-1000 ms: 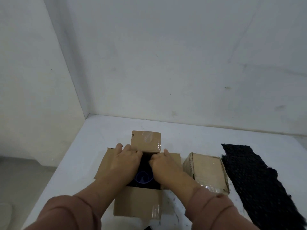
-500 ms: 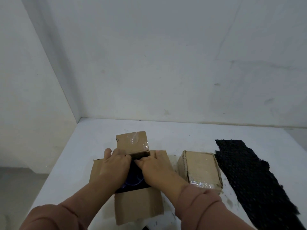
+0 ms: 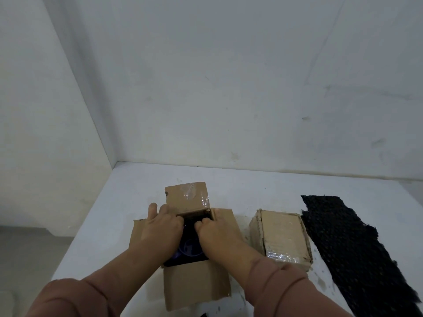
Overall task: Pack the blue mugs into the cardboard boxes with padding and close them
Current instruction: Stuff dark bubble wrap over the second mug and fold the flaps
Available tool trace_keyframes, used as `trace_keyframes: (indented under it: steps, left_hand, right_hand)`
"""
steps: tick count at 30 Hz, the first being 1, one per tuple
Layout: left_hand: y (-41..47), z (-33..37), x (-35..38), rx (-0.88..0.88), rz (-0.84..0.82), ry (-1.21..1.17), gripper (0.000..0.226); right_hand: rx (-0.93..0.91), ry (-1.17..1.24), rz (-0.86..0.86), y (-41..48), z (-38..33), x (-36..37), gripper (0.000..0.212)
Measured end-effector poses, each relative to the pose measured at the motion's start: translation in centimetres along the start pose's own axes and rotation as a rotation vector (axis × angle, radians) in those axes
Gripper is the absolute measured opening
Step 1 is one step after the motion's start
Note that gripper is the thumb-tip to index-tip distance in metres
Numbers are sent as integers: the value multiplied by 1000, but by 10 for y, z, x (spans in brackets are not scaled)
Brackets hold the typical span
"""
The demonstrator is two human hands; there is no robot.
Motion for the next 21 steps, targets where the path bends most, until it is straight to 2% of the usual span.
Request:
trace_keyframes:
  steps: [4, 6, 8, 11, 14, 18, 21]
  left_hand:
    - [0, -3, 2, -54, 95, -73, 20]
    - [1, -1, -2, -20, 158, -86, 18]
    - [1, 0, -10, 16, 224, -99, 11]
    - [4, 5, -13, 14, 218, -94, 12]
    - [11, 17, -26, -82, 247, -136, 16]
    - [37, 72, -55, -45, 341, -433, 11]
    - [60, 139, -80, 80, 389, -672, 18]
  right_hand:
    - [-15, -38, -4, -2, 2, 3, 36]
    - [3, -1, -19, -6, 4, 4, 37]
    - [35, 124, -27, -10, 8, 0, 36]
    - [120, 419, 35, -23, 31, -16, 26]
    - [312, 722, 140, -48, 83, -32, 30]
    - [634, 927, 325, -105, 178, -33, 24]
    - [868, 991, 221, -154, 248, -2, 26]
Point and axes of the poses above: each hand's wrist, its own y-axis towards the middle knuckle, its own x-axis out of the palm, z = x × y, the point moved 5 cm from there along y, towards the middle knuckle, and after that the axes turned 6 degrees about x, right-handed, at the moved point
